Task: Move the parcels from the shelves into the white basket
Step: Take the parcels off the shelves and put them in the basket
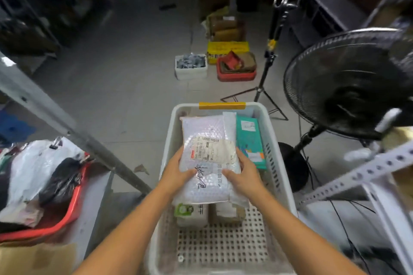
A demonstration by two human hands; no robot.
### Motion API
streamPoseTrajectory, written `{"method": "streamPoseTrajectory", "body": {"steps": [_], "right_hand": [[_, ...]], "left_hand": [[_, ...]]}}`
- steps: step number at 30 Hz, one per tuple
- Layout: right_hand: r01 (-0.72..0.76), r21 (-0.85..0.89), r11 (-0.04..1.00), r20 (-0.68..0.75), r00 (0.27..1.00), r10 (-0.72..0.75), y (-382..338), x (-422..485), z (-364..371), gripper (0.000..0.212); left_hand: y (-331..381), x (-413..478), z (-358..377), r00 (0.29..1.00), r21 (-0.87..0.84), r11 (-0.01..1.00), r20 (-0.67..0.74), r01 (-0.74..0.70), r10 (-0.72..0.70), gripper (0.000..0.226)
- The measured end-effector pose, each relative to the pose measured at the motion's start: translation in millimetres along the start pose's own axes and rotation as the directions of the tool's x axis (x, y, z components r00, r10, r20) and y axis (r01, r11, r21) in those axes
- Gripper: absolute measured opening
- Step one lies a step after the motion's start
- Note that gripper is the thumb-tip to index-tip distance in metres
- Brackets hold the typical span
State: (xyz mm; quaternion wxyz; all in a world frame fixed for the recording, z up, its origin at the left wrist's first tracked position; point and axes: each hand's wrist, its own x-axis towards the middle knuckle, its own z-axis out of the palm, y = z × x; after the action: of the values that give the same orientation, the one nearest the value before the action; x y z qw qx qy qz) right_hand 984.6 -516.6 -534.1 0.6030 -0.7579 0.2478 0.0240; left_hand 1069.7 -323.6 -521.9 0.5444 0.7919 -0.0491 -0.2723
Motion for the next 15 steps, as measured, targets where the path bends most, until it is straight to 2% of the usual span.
{"method": "streamPoseTrajectory", "body": {"steps": [3,8,11,15], "right_hand": [[0.017,0.000,1.000,0.011,1.000,-0.016,11.8,59.5,24.0,0.079],[-0.015,-0.005,1.000,-0.024,1.000,0.015,40.3,135.7,48.6,0.078],[-0.046,0.017,0.999,-0.012,0.999,0.047,54.9,158.2,59.5,0.076],[-0.032,0.008,0.999,0.008,0.999,0.032,63.4,166.2,72.3,0.083]], "left_hand": [[-21.0,58.7,-14.7,1.000,0.003,1.000,0.000,0.016,-0.016,0.077],[-50.2,133.4,-15.8,0.999,-0.022,0.999,-0.028,0.030,-0.030,0.076],[-67.9,157.2,-12.5,0.997,-0.015,0.999,-0.055,0.051,-0.052,0.075],[-78.2,172.5,-11.8,0.991,0.077,0.995,-0.123,0.057,-0.047,0.077]]}}
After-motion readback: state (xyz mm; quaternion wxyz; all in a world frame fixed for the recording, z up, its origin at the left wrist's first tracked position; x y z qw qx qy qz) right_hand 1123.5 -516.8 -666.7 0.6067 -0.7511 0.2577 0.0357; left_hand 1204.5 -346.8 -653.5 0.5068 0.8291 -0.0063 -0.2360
